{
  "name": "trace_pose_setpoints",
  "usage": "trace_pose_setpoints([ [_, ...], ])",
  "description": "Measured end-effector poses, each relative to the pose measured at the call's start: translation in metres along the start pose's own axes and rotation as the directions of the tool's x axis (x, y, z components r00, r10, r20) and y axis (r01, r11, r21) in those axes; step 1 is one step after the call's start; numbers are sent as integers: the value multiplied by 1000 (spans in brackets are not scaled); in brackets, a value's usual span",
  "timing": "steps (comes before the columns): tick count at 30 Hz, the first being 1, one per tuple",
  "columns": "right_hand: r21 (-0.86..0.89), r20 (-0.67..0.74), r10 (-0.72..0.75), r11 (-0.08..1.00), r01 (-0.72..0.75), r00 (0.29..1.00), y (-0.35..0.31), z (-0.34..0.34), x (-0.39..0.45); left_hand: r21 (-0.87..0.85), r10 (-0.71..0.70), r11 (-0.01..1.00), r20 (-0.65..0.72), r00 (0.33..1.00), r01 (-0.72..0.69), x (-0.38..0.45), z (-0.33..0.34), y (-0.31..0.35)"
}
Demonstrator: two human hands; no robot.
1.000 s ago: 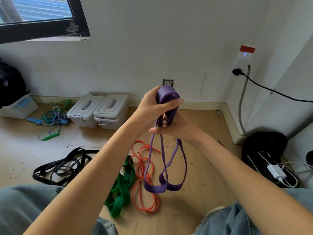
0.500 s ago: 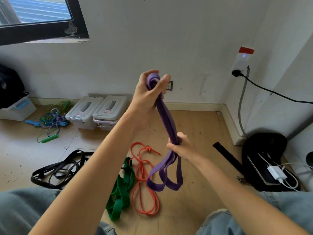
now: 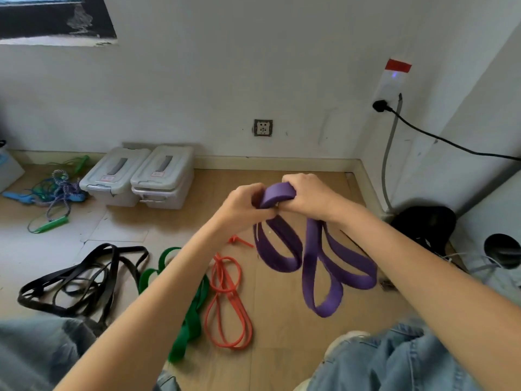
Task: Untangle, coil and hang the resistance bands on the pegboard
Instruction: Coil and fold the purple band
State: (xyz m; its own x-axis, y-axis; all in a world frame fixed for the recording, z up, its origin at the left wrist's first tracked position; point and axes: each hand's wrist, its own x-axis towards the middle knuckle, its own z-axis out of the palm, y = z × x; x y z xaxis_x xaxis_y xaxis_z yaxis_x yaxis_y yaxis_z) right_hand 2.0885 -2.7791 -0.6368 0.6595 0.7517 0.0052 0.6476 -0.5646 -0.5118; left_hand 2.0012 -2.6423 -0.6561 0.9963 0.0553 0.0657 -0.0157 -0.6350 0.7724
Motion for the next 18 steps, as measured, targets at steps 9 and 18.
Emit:
trace_pose_setpoints([
  [9,503,60,112,855,-127,992,66,49,-33,-245,16,968,-132,991,-48,18,-5,24],
  [18,493,88,515,721,-487,852,128,101,-17,-316,-350,895,-57,935,316,29,39,-80],
])
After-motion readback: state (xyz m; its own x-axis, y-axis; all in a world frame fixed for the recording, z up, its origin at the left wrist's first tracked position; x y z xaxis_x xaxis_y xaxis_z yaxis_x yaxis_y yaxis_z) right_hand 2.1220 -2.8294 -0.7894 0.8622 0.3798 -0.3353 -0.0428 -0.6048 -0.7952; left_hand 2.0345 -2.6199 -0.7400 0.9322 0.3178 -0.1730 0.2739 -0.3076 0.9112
